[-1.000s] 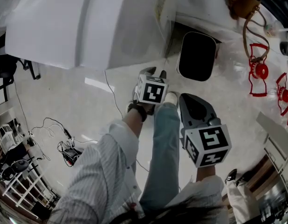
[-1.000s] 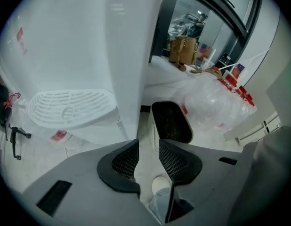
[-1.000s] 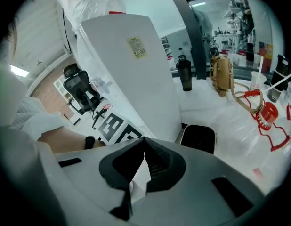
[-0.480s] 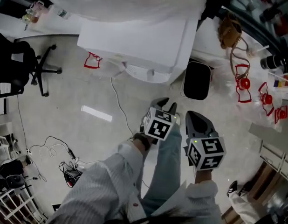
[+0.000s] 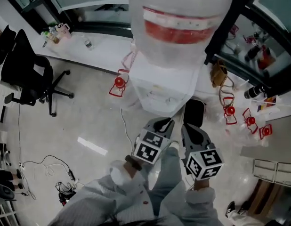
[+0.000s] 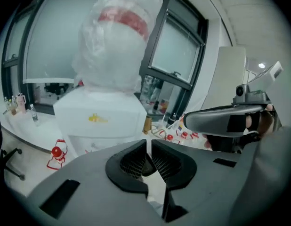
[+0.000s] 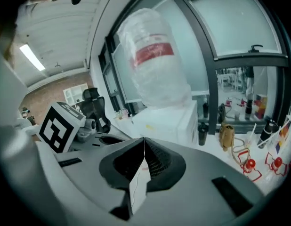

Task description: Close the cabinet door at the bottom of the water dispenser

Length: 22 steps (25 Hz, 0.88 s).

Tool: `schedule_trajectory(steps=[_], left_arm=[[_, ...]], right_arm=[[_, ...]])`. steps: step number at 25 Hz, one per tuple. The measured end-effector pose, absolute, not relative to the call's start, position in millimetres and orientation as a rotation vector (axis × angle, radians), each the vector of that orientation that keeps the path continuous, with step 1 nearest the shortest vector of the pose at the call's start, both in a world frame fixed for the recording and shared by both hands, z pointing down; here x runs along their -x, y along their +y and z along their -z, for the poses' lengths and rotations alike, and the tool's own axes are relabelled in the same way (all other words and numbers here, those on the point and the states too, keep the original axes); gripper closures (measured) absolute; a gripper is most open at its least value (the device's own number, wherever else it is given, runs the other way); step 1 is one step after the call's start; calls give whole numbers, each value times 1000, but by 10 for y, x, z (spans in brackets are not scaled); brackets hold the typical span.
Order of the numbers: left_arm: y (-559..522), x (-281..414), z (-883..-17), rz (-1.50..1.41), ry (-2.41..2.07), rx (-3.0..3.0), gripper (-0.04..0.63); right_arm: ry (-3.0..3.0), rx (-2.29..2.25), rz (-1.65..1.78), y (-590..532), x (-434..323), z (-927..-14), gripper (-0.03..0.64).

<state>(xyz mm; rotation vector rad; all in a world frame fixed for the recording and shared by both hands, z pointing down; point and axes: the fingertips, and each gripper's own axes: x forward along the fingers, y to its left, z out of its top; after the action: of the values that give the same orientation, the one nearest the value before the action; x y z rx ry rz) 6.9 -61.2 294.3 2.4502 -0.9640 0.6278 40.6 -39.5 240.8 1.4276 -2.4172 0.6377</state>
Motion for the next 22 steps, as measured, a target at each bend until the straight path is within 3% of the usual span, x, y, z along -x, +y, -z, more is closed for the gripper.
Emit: schedule_trajectory(steps=[11,22], left_arm=[[-37,550,-1191,-263,-1028,-2660,583],[216,813,-699,-159,-1075,-2759,584]], right_arm=[[-2662,-1378,-356,14,320,-1010,603],[-2704,-1325,-241,224,623,-731,603]])
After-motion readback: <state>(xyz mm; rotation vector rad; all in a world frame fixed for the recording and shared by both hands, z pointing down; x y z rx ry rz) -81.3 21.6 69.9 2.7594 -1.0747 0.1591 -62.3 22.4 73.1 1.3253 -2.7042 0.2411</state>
